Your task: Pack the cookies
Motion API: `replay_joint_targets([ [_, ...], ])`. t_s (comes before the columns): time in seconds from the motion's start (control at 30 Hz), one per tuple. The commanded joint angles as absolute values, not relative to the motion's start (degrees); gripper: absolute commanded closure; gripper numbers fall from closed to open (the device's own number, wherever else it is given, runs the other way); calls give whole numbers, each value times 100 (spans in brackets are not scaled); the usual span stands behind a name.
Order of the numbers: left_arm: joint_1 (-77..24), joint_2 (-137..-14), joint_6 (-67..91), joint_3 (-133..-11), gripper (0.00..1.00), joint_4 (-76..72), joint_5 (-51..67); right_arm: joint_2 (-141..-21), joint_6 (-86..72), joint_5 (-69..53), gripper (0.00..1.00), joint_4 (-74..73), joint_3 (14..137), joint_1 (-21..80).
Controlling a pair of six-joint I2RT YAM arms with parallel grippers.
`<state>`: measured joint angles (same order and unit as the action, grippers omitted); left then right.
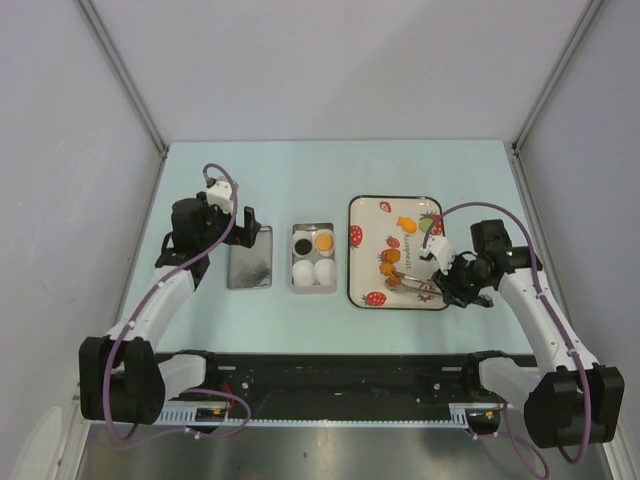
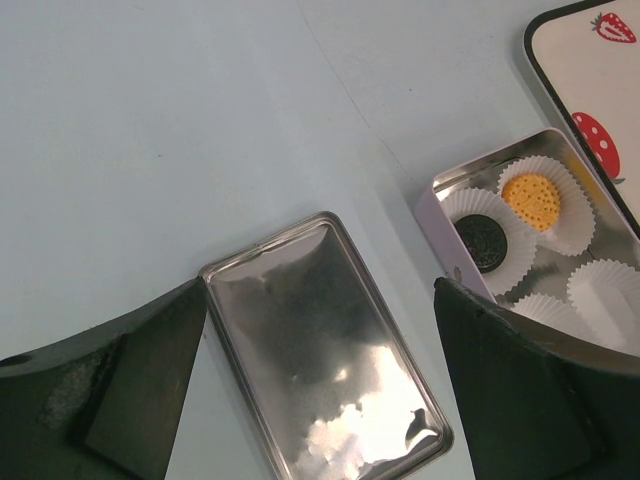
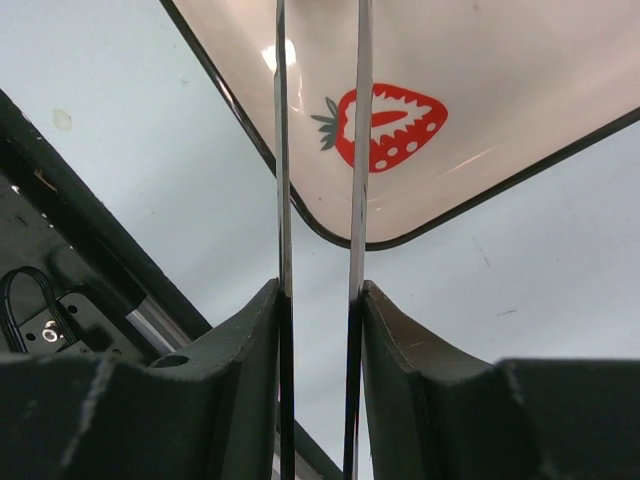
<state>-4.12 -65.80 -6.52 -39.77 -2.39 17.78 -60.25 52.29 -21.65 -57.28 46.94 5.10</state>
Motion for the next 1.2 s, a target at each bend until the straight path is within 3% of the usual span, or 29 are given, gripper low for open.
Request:
replay_joint_targets([
  [0.0,-439,-6609,-747,-4192,0,-352,1819,-5932,5115,-2522,87,-5678,5115,501],
  [0.2,-439,-6601,-756,-4201,0,-343,1828,-6055,4888,-2909,87,-5748,5686,606],
  [0.5,-439,-6644,-747,-4210,0,-334,1854,-6398,4202,-2822,88,-5221,6318,1598],
  [1.17,-448,-6671,-738,-4236,0,-352,1890,-8076,3419,-2602,87,-3885,7233,3243],
])
